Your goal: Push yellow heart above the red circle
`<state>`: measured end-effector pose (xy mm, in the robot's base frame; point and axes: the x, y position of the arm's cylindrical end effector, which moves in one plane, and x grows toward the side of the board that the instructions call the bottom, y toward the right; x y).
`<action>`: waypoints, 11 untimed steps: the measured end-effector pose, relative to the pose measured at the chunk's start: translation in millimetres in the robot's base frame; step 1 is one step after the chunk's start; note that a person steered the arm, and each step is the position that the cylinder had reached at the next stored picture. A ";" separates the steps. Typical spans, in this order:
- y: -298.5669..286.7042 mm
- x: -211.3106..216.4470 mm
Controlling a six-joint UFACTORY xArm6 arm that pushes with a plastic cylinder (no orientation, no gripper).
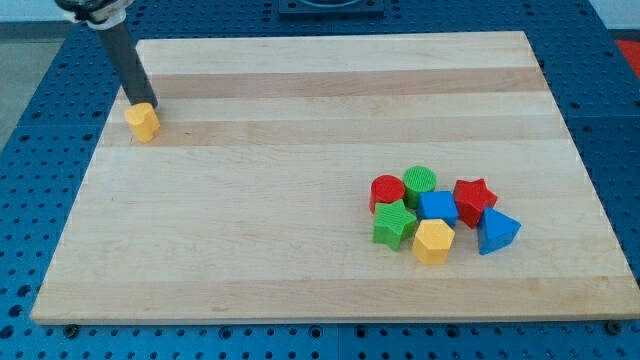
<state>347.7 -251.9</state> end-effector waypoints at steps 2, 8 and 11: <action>13.4 58.0; 74.1 135.7; 67.7 76.6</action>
<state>424.3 -184.2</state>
